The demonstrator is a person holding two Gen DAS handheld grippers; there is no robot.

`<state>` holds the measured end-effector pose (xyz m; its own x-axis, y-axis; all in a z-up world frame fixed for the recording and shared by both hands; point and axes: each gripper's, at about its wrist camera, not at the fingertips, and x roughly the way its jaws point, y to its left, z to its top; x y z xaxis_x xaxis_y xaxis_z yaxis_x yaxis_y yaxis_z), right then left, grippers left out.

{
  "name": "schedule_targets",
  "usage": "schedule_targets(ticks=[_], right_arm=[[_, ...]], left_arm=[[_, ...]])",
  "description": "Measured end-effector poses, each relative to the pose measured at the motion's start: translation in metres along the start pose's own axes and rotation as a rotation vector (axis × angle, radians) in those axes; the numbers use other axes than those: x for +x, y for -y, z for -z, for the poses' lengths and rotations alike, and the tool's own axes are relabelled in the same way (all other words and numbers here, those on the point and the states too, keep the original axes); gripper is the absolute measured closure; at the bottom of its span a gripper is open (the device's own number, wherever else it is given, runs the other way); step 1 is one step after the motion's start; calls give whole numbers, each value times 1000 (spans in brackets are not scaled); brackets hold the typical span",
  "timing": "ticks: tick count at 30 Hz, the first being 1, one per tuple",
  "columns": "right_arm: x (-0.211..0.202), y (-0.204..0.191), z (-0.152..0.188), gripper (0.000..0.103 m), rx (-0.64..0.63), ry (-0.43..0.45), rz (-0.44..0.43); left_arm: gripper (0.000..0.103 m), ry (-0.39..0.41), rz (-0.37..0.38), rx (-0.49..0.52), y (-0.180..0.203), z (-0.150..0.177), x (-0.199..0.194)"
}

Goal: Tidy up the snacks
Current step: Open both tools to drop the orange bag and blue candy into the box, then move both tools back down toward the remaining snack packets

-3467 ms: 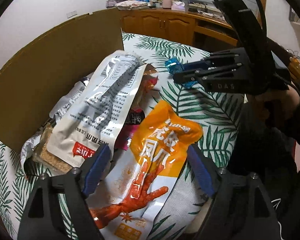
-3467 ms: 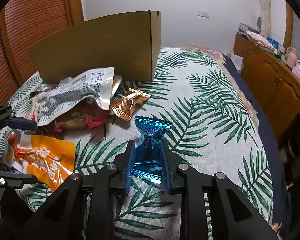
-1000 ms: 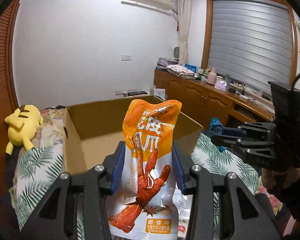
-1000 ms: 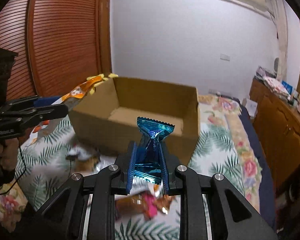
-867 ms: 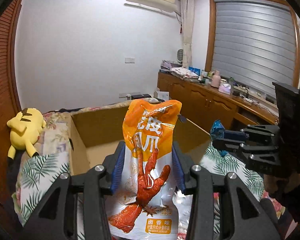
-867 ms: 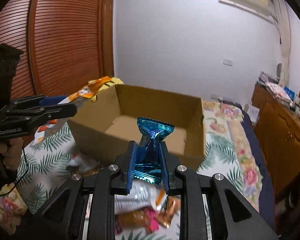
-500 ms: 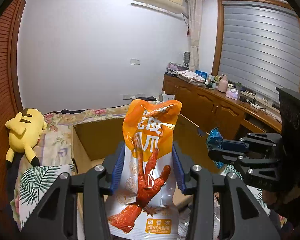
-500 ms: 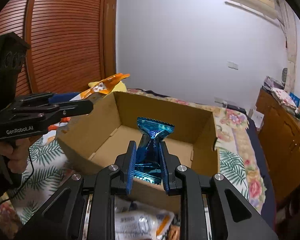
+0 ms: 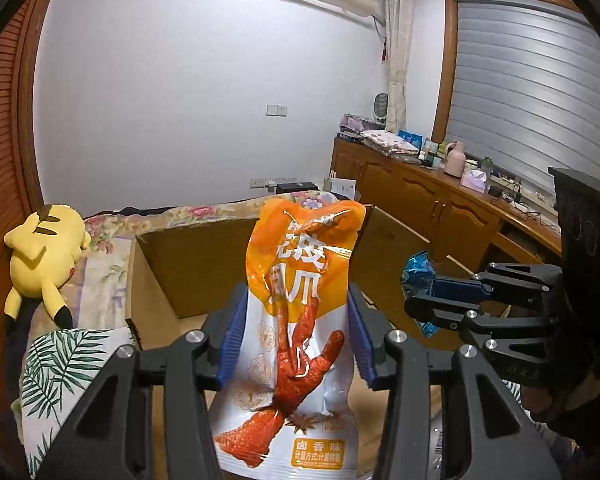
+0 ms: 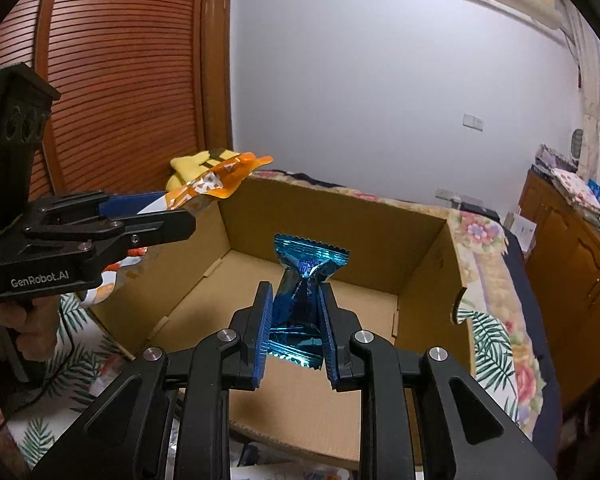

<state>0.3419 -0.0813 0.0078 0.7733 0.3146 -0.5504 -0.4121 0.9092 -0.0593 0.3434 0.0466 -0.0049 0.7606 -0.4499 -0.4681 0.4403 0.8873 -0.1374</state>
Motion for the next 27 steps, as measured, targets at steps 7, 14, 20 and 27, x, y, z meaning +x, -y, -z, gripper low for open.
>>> schedule_targets(ticks=[7,14,20,27], right_arm=[[8,1,5,70,4,-19,4],[-12,-5,5,69,12,-7,12],[-50,-16,18,68,42,4,-10],[-87,-31,46,60,86,-5,-14]], left_arm=[[48,-11,-12,2,2,5,5],[43,6,-22,33,11,5,-15],[38,8,-24,53,22,16,-51],[32,25,-58,49,34,38,-101]])
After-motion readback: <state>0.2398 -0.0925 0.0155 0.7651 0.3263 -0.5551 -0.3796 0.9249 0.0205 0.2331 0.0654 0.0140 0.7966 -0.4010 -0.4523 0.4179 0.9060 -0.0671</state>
